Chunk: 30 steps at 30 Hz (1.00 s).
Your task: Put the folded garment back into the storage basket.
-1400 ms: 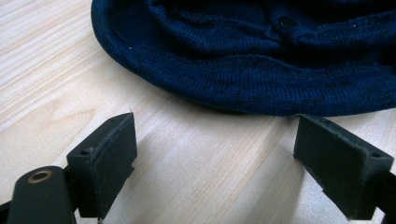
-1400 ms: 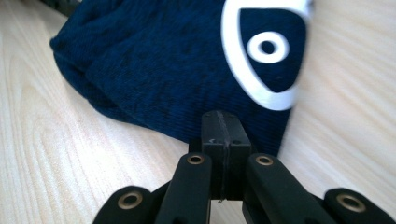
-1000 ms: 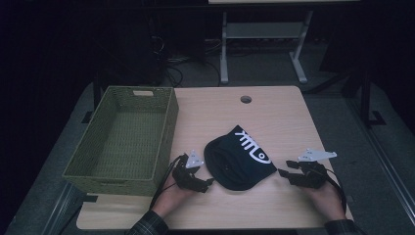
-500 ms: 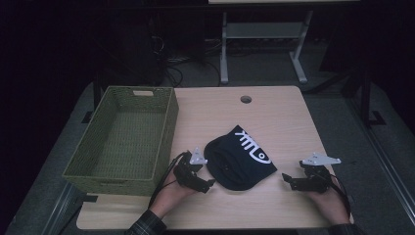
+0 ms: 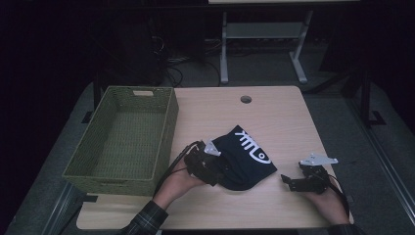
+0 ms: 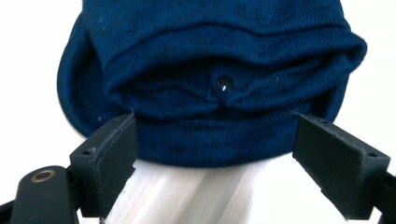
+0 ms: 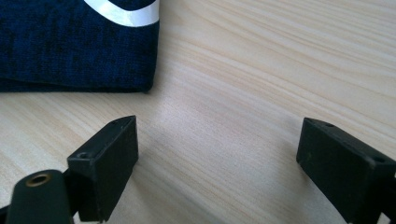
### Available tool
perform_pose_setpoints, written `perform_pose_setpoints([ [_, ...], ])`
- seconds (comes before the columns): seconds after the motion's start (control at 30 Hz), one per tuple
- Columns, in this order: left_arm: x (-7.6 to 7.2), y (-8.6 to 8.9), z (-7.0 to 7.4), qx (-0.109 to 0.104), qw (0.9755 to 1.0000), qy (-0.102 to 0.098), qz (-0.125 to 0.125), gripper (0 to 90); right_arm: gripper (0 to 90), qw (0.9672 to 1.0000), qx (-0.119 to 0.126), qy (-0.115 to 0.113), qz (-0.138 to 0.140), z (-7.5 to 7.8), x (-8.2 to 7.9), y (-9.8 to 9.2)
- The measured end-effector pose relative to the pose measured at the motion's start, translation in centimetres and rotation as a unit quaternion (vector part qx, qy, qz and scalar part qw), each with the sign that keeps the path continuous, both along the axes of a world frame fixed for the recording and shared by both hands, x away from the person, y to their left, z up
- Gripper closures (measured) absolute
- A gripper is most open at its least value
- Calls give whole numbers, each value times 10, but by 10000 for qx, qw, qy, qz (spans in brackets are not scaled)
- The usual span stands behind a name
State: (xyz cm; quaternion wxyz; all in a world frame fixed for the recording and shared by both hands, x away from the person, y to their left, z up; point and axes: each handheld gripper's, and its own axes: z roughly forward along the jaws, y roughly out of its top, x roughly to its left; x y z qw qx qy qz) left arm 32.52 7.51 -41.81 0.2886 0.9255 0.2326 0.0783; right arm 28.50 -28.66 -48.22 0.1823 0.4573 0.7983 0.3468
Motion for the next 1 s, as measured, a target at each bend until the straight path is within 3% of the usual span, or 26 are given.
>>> perform_pose_setpoints([
  [0.33,17,-23,-3,263,9993,161,-190,134,124,10000,-1,1,1,0,0,0],
  [0.6,28,-37,-18,422,9978,478,-190,136,125,10000,1,1,0,0,0,0],
  [0.7,31,-39,-25,571,9961,623,-239,135,124,10000,0,0,1,0,0,0],
  [0.77,30,-42,-31,640,9961,560,-248,134,125,10000,-3,-3,3,0,0,0],
  [1.0,29,-43,-32,736,9956,508,-277,160,125,10000,-2,0,-5,0,0,0],
])
